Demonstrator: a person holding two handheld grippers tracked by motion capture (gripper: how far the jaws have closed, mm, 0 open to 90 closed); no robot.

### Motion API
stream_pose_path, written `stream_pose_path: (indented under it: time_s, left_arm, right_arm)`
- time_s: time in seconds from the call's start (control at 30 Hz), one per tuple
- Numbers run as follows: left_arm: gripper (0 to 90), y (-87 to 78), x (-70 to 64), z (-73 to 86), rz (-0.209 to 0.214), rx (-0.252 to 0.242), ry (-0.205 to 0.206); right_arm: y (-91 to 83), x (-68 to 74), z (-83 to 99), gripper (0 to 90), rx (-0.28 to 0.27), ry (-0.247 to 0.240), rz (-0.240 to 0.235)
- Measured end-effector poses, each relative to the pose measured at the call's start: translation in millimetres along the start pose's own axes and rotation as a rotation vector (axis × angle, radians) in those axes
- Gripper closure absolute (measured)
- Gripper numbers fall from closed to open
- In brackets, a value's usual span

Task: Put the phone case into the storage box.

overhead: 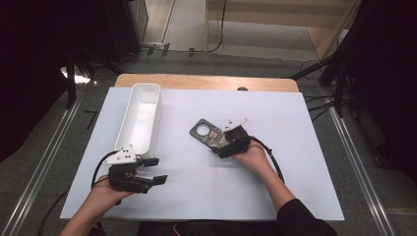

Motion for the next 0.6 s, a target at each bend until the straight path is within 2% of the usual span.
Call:
stream_pose_path:
  time_s: [0.6]
  left_arm:
    - [27.6, -0.2, 0.3, 0.1, 0.0, 0.001, -0.003]
  right_arm:
    - [-1.0, 0.0, 0.6, 10.8, -0.004, -0.001, -0.004]
Point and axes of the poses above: each handheld gripper's, and its own axes: y roughly forward along the jaws, z roughly out of its underside, x roughly to its left, the point moved 6 cm from there along y, roughly forward along the jaws, and after that the axes turned 6 degrees about -z, right-handed, at the moved point
